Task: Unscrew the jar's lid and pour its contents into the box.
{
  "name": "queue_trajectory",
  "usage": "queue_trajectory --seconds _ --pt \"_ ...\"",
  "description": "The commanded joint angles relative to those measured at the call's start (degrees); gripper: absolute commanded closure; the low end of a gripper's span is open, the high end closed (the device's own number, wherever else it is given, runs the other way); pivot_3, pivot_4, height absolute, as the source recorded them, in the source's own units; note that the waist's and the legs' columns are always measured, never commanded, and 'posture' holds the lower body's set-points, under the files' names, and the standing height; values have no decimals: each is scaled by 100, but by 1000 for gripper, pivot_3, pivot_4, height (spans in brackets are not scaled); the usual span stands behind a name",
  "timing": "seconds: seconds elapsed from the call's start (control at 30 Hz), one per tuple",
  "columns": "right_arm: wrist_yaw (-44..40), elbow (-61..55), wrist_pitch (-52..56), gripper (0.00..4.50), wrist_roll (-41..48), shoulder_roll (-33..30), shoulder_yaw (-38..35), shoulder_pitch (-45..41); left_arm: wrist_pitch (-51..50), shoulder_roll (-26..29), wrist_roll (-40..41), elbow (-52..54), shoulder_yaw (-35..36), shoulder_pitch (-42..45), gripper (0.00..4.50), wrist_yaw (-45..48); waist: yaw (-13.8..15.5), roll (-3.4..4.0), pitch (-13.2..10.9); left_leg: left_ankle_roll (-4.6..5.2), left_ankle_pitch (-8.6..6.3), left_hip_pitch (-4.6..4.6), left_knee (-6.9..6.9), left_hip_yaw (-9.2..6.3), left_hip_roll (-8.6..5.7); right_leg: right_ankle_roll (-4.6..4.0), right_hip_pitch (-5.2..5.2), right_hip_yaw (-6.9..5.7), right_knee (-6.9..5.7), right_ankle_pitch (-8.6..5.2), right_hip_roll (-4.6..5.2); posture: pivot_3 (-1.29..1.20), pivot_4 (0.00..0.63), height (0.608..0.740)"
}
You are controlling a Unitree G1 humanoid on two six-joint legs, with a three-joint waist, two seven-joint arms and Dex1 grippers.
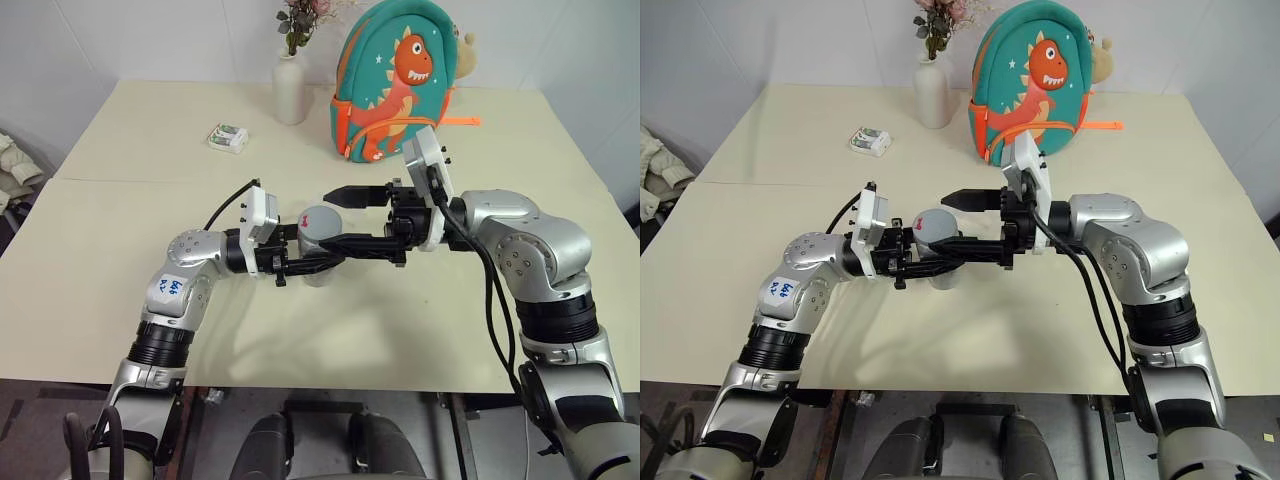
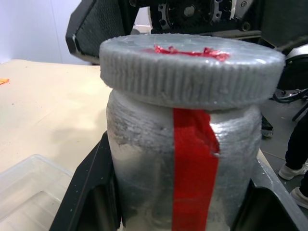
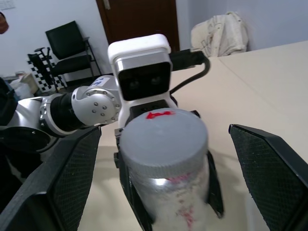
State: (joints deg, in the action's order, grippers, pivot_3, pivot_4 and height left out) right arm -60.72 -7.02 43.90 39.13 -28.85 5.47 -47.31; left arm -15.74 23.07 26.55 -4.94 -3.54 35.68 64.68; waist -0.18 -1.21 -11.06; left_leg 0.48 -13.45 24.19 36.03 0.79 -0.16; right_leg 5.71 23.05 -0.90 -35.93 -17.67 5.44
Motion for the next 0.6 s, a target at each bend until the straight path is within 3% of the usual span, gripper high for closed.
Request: queue_trajectory --seconds 0.03,0.5,0.6 --pt "-8 -166 -54 26 15 71 1 -174 82 -47 21 170 -13 34 2425 10 -12 0 0 0 0 0 0 0 0 0 0 0 -1 0 0 0 150 740" --pt "-2 -97 -89 26 -32 134 33 -117 85 -43 20 168 -5 41 2425 7 -7 0 0 0 0 -1 0 0 1 0 0 0 -1 0 -1 0 150 740" --pt "-18 -78 -110 673 -66 148 49 -104 83 -40 21 179 -9 38 2425 12 -7 0 0 0 0 -1 0 0 1 0 0 0 -1 0 -1 0 150 740"
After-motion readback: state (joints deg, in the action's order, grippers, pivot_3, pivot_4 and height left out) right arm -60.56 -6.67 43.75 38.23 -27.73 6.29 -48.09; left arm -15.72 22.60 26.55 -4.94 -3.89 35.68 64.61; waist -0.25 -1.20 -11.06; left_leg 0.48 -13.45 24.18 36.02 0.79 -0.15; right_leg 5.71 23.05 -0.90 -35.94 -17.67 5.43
